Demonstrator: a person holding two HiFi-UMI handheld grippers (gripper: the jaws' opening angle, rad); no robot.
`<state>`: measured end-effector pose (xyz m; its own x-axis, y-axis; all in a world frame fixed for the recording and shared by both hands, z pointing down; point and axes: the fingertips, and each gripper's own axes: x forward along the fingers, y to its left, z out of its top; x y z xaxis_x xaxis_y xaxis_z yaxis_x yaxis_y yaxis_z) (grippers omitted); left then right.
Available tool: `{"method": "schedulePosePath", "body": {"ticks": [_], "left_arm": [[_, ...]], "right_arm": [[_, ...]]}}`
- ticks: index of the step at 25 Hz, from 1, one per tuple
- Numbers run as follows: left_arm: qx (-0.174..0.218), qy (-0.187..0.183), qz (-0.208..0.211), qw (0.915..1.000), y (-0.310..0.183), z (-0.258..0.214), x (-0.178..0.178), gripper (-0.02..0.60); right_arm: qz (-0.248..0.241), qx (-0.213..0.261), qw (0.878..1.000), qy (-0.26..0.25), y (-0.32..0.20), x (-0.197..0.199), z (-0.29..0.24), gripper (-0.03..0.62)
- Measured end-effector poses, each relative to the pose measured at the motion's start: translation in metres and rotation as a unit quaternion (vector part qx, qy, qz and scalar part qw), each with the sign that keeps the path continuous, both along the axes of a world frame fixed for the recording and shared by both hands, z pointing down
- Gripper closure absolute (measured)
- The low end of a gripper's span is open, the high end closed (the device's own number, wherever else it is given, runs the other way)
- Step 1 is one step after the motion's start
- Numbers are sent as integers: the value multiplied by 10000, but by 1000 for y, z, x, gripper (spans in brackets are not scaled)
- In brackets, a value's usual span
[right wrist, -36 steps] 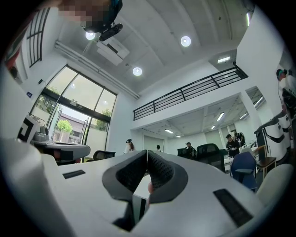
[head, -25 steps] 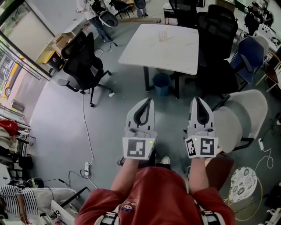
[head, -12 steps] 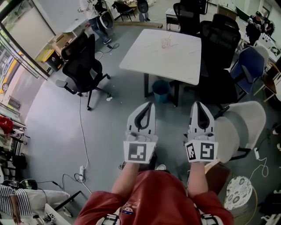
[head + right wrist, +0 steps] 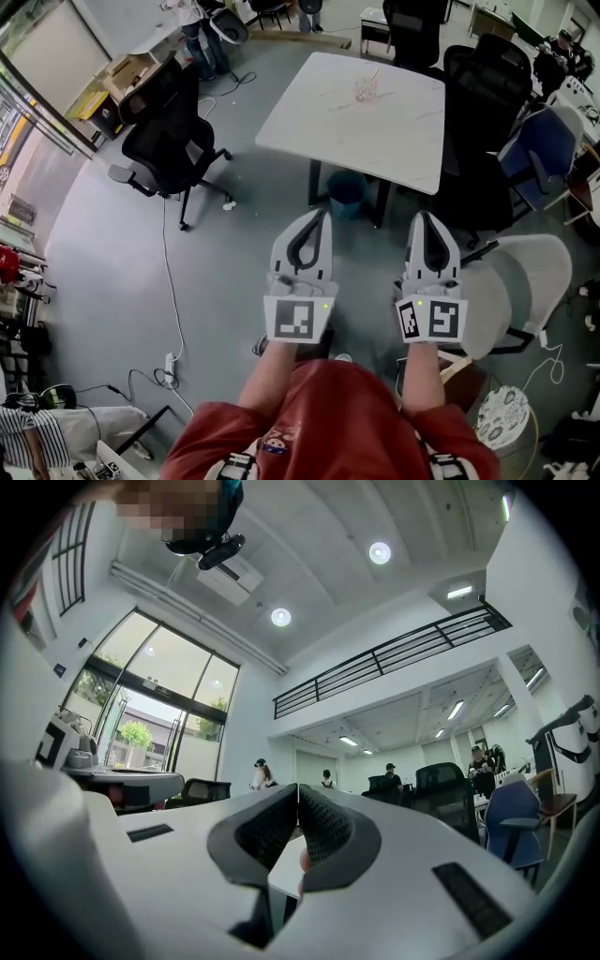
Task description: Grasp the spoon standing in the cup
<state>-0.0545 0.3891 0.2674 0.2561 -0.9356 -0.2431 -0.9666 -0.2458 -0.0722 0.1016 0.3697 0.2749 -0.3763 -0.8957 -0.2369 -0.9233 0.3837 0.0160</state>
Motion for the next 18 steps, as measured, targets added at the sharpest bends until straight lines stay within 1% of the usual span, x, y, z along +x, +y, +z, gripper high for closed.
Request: {"method": "schedulePosePath", "body": {"ticks": [5, 10, 18], "left_arm": [[-76, 32, -21, 10000, -45, 8, -23, 572], [-243, 88, -18, 9997, -81, 16, -45, 572], [-305, 261, 72, 9992, -121, 13, -75, 572]], "right_arm": [[-14, -135, 9998, 112, -44, -26, 8, 577], [12, -224, 9996, 173, -80, -47, 11, 577], [84, -280, 9990, 344, -117, -77, 8, 577]]}}
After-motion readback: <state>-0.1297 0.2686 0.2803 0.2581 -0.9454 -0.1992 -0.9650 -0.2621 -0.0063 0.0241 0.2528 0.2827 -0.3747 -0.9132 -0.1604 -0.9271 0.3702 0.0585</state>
